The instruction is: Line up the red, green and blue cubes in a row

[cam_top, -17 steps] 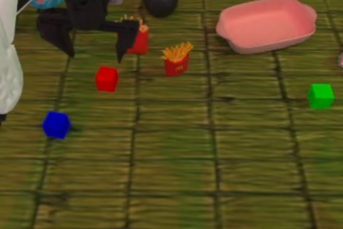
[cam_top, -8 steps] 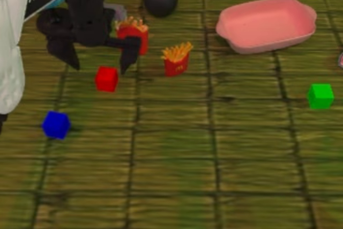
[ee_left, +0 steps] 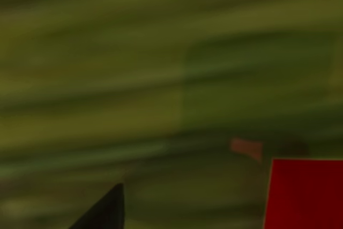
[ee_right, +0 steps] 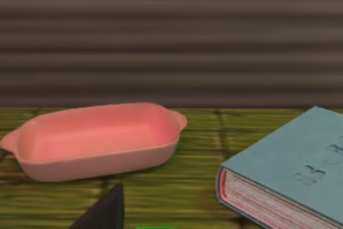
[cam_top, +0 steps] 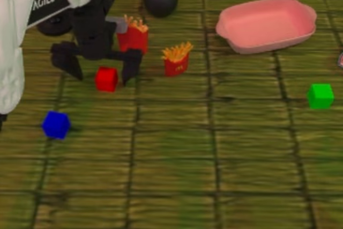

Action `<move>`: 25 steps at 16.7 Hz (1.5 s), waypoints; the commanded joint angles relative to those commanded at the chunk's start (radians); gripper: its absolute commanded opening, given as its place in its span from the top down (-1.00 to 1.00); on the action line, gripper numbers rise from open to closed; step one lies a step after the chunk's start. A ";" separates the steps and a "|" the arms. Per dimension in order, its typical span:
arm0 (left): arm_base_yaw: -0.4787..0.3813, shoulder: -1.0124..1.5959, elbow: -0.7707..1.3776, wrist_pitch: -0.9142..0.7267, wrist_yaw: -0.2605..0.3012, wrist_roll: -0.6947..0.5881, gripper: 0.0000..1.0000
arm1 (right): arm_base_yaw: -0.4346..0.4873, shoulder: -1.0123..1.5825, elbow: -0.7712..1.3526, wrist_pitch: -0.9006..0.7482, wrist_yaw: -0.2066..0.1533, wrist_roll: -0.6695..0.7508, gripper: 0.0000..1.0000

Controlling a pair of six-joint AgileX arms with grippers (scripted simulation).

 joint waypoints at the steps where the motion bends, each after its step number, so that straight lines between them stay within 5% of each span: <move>1: 0.000 0.000 0.000 0.000 0.000 0.000 -1.00 | 0.000 0.000 0.000 0.000 0.000 0.000 -1.00; 14: 0.000 0.000 0.000 0.000 0.000 0.000 0.96 | 0.000 0.000 0.000 0.000 0.000 0.000 -1.00; 25: 0.003 -0.036 0.026 -0.025 -0.004 0.003 1.00 | 0.000 0.000 0.000 0.000 0.000 0.000 -1.00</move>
